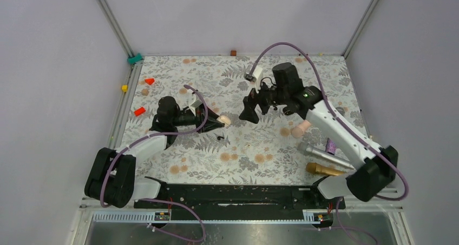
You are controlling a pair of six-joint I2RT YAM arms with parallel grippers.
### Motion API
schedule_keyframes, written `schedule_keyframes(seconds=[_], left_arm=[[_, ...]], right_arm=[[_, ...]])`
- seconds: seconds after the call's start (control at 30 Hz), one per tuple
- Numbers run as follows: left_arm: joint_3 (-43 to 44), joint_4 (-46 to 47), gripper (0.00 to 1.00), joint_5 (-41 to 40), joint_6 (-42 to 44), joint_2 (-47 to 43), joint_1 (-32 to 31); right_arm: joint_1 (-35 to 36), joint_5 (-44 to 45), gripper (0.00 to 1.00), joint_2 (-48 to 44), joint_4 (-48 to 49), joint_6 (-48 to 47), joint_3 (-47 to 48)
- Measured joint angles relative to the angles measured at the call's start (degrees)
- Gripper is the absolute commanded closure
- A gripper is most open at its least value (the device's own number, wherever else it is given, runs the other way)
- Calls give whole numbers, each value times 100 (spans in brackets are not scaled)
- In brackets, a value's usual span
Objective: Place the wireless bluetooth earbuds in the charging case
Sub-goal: Open the charging case.
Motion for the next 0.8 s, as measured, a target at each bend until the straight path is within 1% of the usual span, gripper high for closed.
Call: schedule_keyframes(seconds=[0.1, 0.23, 0.43, 0.6, 0.8], left_arm=[[0, 20, 100, 22, -140, 166, -98], [24, 83, 100, 87, -289, 195, -232], [52, 188, 100, 308, -352, 192, -356], [52, 186, 100, 544, -345, 175, -402], [52, 162, 100, 557, -319, 129, -393]], right_arm=[[57, -240, 1, -505, 669, 197, -162], [348, -262, 1, -487, 1180, 223, -348], [800, 11, 0, -111, 1362, 101, -763], [804, 254, 1, -37, 1519, 74, -785], [817, 330, 1, -46, 1561, -11, -791]])
